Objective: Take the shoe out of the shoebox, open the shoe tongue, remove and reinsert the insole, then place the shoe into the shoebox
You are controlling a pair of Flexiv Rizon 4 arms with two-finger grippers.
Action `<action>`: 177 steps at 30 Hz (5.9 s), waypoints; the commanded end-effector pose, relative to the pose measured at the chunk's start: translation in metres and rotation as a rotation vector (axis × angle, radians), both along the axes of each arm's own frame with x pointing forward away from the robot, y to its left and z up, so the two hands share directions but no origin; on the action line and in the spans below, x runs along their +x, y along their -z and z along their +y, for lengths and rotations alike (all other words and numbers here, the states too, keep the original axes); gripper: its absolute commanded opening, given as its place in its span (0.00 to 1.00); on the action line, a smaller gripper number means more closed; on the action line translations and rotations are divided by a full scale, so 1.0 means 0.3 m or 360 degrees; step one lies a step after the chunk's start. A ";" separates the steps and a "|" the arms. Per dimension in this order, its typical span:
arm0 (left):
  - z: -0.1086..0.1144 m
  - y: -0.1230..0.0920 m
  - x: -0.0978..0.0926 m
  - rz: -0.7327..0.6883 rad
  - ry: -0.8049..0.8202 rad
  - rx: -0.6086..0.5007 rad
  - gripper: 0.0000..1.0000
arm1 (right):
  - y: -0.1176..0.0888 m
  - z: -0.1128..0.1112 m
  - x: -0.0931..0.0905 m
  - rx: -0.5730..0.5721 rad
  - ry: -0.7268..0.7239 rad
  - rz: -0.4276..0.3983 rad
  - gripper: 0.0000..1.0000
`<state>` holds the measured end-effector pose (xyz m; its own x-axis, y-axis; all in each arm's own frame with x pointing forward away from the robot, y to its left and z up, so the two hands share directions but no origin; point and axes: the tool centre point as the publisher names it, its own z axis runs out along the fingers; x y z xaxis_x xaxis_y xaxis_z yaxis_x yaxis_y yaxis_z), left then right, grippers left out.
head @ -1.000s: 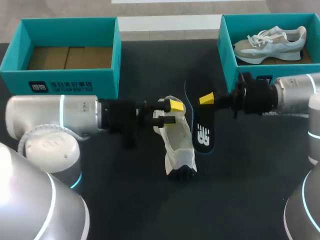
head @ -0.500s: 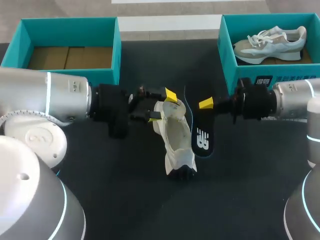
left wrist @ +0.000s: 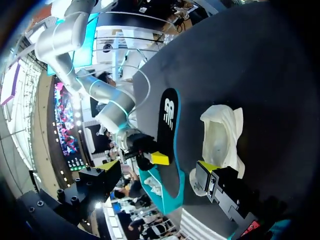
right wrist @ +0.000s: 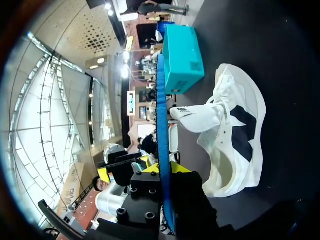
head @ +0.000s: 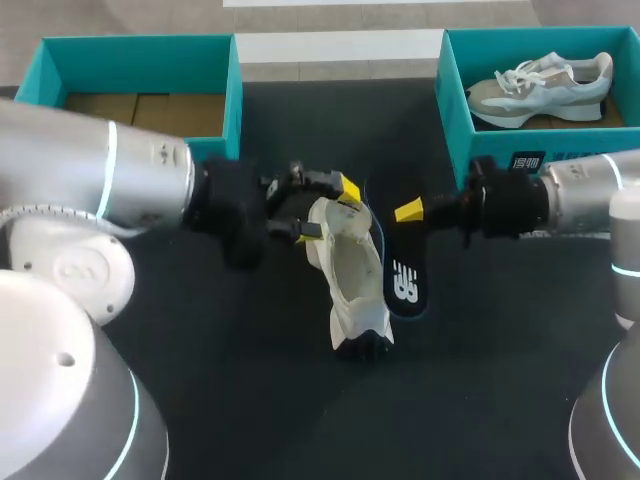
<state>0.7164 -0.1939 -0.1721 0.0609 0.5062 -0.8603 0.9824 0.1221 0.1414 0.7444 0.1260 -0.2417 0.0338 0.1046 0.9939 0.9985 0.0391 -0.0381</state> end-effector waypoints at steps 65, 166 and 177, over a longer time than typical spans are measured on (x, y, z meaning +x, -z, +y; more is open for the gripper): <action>-0.246 -0.049 0.194 0.0335 -0.0161 0.1460 1.00 | -0.009 0.033 0.000 -0.0048 -0.0061 -0.0034 0.00; -0.118 0.079 0.199 -0.0002 -0.0175 -0.1043 0.70 | -0.151 0.047 -0.032 0.0057 -0.0098 0.0077 0.00; -0.176 0.075 0.196 0.0010 -0.0129 -0.1037 0.46 | -0.148 0.072 -0.028 0.0053 -0.0130 0.0079 0.00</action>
